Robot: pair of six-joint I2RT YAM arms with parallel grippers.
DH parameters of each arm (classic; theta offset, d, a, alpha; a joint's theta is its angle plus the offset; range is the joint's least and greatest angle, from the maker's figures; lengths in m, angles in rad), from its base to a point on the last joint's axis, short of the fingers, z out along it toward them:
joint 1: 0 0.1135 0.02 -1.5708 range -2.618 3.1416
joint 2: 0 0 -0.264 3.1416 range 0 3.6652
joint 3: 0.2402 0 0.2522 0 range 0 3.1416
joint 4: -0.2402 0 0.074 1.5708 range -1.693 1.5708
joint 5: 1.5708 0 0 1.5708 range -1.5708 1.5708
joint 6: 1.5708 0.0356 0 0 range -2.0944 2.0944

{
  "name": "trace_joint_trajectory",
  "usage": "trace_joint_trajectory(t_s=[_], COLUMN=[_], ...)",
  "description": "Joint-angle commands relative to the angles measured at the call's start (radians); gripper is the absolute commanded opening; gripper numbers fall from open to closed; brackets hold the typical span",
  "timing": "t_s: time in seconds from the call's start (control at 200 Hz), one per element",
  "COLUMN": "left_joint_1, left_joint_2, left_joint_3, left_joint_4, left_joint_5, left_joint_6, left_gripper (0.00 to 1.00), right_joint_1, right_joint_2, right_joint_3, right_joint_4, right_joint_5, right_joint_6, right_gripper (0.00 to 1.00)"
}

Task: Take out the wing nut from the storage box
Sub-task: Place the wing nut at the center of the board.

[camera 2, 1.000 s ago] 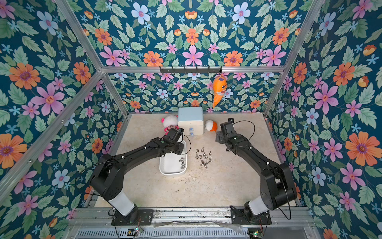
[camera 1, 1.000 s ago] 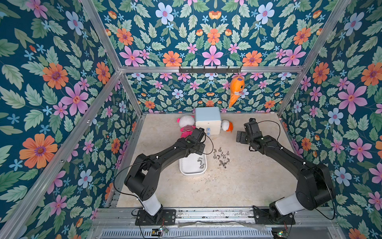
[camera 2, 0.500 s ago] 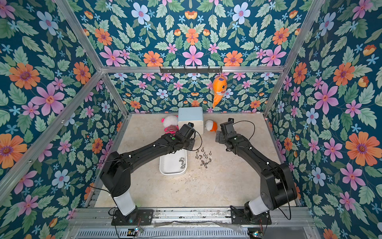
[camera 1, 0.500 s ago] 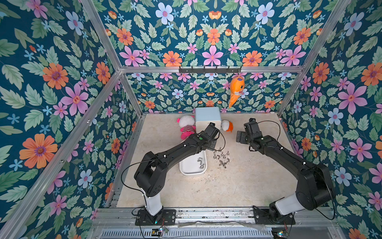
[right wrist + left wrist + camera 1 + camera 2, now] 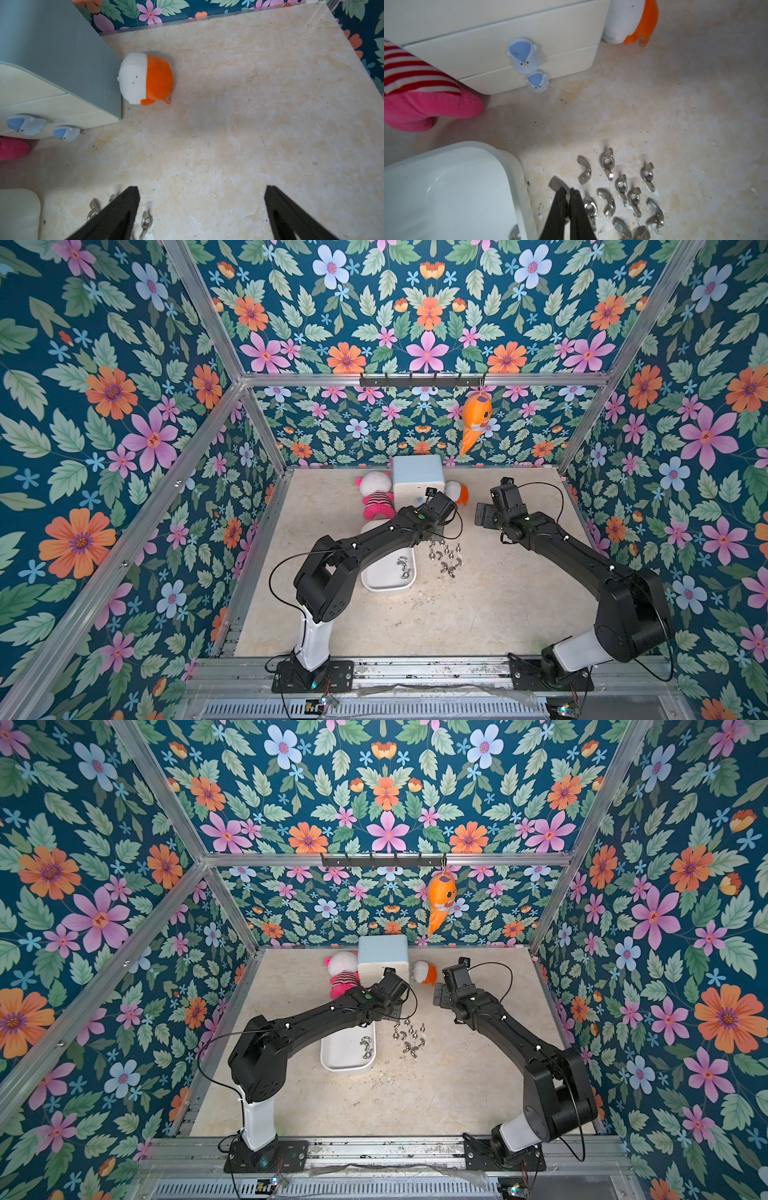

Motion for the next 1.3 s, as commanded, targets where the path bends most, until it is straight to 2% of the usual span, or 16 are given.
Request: trace_joint_trajectory(t_s=[0.0, 0.49, 1.295], left_joint_1=[-0.003, -0.019, -0.025], left_joint_2=[0.017, 0.109, 0.170], left_joint_3=[0.006, 0.024, -0.010], left_joint_4=[-0.021, -0.030, 0.048], left_joint_5=[-0.044, -0.066, 0.013], left_joint_6=[-0.039, -0.047, -0.102], left_gripper=[0.05, 0.05, 0.05], right_joint_1=[0.001, 0.001, 0.001], right_joint_2=[-0.004, -0.004, -0.010], right_joint_3=[0.003, 0.000, -0.010], right_joint_4=[0.009, 0.009, 0.010], right_joint_5=[-0.003, -0.003, 0.003], right_joint_6=[0.004, 0.000, 0.004], right_gripper=[0.99, 0.99, 0.99])
